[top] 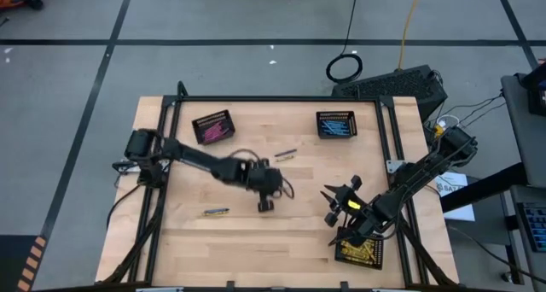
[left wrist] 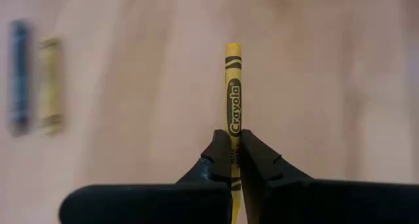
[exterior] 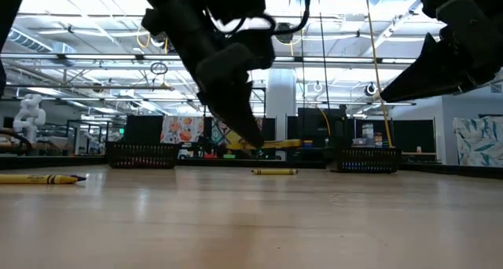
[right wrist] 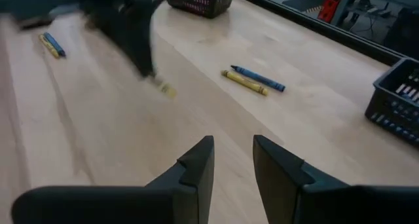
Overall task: Sort crayons
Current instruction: Put the yellow crayon into the bottom black bin
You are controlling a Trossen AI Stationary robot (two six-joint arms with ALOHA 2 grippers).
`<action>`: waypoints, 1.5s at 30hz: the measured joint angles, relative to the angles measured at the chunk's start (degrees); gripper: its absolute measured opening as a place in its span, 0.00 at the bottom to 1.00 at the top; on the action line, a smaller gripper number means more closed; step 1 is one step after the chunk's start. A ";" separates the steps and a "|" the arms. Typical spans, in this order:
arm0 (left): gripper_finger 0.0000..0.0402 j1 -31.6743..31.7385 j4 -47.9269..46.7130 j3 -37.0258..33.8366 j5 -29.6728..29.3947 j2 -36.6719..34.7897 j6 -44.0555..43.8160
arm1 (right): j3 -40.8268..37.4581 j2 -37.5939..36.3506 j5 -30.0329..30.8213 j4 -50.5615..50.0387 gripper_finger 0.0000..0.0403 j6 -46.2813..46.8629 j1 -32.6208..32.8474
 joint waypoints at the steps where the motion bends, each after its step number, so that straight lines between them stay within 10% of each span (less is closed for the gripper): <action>1: 0.01 -1.44 2.10 0.00 -0.70 0.85 -1.27 | 0.00 0.00 0.00 0.81 0.23 -0.52 0.00; 11: 0.05 -5.41 11.46 0.02 -1.66 7.18 -5.71 | 0.00 1.36 -8.39 6.38 0.23 -7.20 -1.04; 22: 0.48 -0.31 4.69 0.02 6.55 2.52 -4.15 | -0.02 3.37 -30.53 21.10 0.37 -32.58 -13.01; 30: 0.55 -4.03 -5.88 -4.20 -14.14 -5.18 -9.56 | 0.00 9.80 -45.32 40.12 0.46 -53.17 -21.88; 45: 0.56 -7.75 12.57 -18.16 -24.51 -7.24 -21.53 | 0.16 27.53 -56.35 62.02 0.33 -56.86 -29.01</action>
